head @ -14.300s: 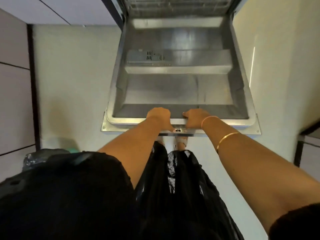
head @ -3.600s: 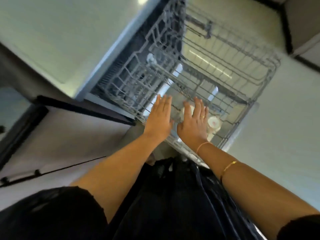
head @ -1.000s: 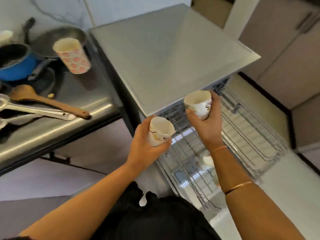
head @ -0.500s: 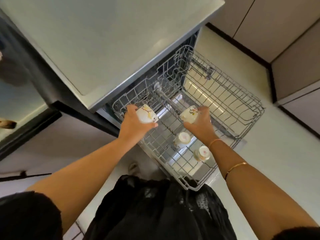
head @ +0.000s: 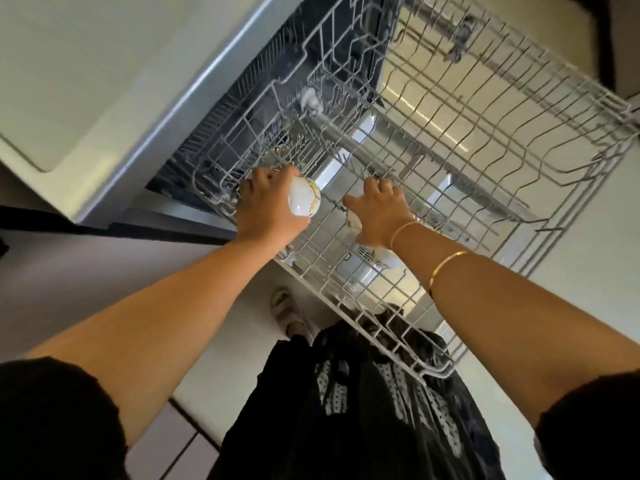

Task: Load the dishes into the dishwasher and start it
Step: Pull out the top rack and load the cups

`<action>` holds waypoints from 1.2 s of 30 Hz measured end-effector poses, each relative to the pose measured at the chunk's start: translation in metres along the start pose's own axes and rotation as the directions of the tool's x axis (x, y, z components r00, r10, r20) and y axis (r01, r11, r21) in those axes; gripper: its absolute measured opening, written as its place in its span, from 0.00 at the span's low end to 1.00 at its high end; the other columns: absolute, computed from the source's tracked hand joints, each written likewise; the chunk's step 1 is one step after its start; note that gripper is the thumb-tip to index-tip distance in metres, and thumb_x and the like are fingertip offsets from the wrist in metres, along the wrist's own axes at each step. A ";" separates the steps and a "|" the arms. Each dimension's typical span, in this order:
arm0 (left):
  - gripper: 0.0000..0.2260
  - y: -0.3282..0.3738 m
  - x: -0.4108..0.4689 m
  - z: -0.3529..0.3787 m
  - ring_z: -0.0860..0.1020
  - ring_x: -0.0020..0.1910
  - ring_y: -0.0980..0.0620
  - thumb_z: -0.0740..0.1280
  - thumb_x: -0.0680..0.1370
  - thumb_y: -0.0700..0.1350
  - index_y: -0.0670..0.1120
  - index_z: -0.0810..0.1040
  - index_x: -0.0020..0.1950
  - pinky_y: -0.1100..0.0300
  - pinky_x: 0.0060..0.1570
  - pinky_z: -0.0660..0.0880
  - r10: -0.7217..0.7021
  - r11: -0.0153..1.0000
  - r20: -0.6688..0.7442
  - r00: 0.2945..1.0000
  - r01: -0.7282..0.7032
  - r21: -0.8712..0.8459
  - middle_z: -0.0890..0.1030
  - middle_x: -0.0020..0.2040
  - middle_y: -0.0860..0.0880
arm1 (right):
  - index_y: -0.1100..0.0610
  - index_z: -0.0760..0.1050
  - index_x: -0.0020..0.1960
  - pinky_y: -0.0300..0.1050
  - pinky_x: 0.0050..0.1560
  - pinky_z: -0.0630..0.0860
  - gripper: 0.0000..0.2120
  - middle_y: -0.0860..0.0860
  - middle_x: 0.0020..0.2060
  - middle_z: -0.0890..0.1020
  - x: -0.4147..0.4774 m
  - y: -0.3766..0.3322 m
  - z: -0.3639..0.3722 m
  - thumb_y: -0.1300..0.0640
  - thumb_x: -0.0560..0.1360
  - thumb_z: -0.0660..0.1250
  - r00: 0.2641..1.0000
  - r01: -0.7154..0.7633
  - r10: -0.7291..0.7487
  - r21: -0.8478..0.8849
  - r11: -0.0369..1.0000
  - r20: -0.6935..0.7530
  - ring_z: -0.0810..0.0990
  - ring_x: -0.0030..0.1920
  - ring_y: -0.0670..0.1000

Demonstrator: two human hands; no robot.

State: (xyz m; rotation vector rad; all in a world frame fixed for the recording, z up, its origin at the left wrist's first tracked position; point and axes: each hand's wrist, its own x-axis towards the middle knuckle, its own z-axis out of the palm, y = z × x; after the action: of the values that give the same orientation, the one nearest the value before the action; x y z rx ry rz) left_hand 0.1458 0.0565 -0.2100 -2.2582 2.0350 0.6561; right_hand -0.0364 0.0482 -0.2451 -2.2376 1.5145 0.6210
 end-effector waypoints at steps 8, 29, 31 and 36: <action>0.34 0.018 0.019 0.024 0.66 0.64 0.41 0.75 0.66 0.49 0.49 0.62 0.67 0.50 0.54 0.71 0.129 0.981 -0.001 0.992 -0.127 0.148 0.68 0.67 0.44 | 0.49 0.60 0.67 0.59 0.64 0.64 0.32 0.58 0.62 0.64 0.003 0.000 0.006 0.53 0.67 0.71 0.993 -0.121 0.114 0.224 0.967 0.042 0.63 0.65 0.64; 0.39 0.040 0.045 0.061 0.61 0.69 0.39 0.71 0.72 0.48 0.54 0.52 0.76 0.46 0.64 0.65 0.216 0.948 0.156 0.964 -0.245 0.202 0.56 0.75 0.47 | 0.53 0.56 0.69 0.56 0.61 0.69 0.33 0.61 0.68 0.60 0.014 -0.010 -0.004 0.53 0.70 0.70 0.904 -0.427 0.362 0.514 0.744 0.227 0.59 0.69 0.68; 0.39 0.041 0.050 0.064 0.61 0.69 0.39 0.72 0.72 0.47 0.53 0.52 0.76 0.46 0.64 0.65 0.219 0.950 0.184 0.958 -0.253 0.184 0.55 0.76 0.47 | 0.54 0.57 0.69 0.54 0.57 0.71 0.33 0.61 0.65 0.63 0.010 -0.011 -0.003 0.54 0.70 0.70 0.924 -0.378 0.361 0.458 0.805 0.128 0.63 0.66 0.66; 0.39 0.038 0.052 0.065 0.59 0.70 0.38 0.71 0.73 0.45 0.52 0.52 0.76 0.45 0.65 0.64 0.232 0.943 0.217 0.948 -0.274 0.187 0.54 0.75 0.44 | 0.55 0.60 0.68 0.54 0.58 0.70 0.32 0.61 0.63 0.65 -0.003 -0.015 0.009 0.51 0.69 0.70 0.923 -0.332 0.384 0.505 0.797 0.003 0.66 0.62 0.65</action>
State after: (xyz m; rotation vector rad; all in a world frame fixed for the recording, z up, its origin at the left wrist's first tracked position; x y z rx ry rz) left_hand 0.0935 0.0212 -0.2761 -1.7609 2.1994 0.6055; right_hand -0.0250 0.0603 -0.2498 -1.6209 1.9135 0.1738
